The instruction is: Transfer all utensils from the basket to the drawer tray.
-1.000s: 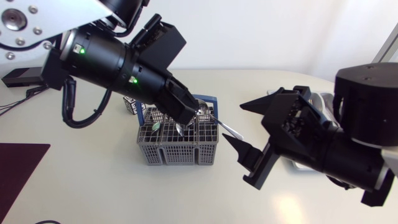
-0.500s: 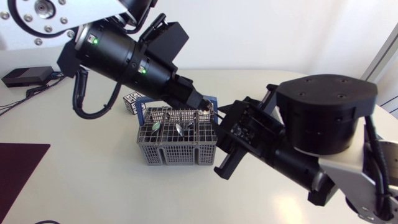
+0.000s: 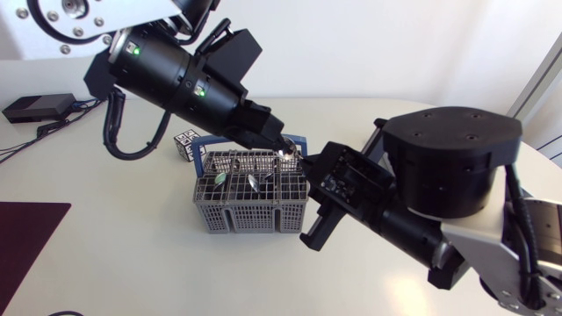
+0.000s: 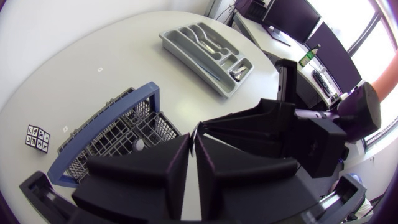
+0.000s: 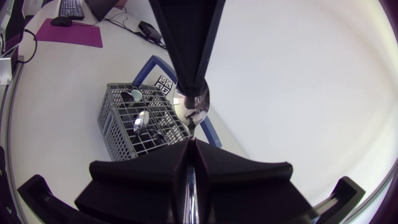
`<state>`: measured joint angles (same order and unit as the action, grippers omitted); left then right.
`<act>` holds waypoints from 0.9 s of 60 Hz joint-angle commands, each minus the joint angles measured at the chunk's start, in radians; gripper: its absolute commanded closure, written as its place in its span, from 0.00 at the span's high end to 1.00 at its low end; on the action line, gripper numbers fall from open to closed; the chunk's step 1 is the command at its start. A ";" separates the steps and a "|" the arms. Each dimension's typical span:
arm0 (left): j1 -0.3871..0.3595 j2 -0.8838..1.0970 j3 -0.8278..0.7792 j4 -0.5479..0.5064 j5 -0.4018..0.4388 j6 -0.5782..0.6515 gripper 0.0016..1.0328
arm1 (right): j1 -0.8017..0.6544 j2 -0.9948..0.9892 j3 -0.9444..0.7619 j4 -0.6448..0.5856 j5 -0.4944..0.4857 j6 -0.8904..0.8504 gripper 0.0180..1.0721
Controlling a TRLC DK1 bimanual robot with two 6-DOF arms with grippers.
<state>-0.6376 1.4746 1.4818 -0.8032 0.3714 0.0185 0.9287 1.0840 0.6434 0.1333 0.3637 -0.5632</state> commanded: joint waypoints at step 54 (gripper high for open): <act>0.128 -0.077 -0.064 0.197 -0.187 0.110 0.95 | -1.252 -0.039 0.013 -0.735 -1.099 -0.695 0.05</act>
<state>-0.5007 1.4319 1.4651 -0.6243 0.1993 0.1009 -0.2413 0.9611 0.6167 -0.5549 -0.6994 -1.0889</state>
